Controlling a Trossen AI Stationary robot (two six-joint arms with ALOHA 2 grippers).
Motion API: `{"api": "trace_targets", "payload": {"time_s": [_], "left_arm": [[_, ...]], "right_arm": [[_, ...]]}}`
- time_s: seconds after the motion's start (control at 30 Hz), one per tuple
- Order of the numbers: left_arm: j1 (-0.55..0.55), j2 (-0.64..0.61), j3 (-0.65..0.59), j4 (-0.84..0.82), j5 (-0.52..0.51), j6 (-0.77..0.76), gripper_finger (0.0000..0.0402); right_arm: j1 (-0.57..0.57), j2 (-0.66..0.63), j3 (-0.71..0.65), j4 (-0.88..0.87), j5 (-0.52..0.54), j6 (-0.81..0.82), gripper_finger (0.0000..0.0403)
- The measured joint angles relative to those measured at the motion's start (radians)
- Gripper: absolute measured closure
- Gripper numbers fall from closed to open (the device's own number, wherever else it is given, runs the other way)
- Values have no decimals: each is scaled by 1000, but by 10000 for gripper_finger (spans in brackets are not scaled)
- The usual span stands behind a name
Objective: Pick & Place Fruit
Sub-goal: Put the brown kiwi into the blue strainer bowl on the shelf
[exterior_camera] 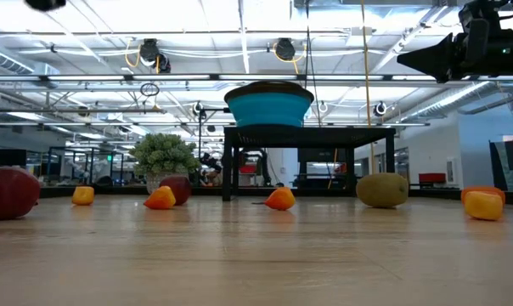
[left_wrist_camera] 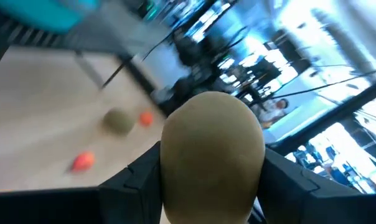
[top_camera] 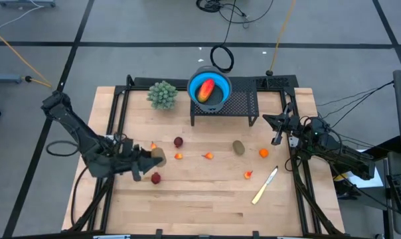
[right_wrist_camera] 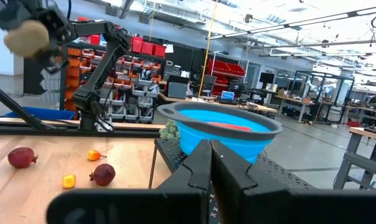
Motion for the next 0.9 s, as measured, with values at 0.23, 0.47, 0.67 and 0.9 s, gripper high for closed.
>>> {"api": "trace_targets", "payload": {"time_s": [0.23, 0.47, 0.67, 0.9], "left_arm": [[0, 0, 0, 367, 51, 479, 206], [9, 0, 0, 642, 287, 884, 196], [38, 0, 0, 704, 456, 1057, 196], [65, 1, 0, 703, 493, 997, 195]], "right_arm": [[0, 0, 0, 0, 0, 0, 403], [0, 0, 0, 0, 0, 0, 403], [0, 0, 0, 0, 0, 0, 403], [0, 0, 0, 0, 0, 0, 403]]}}
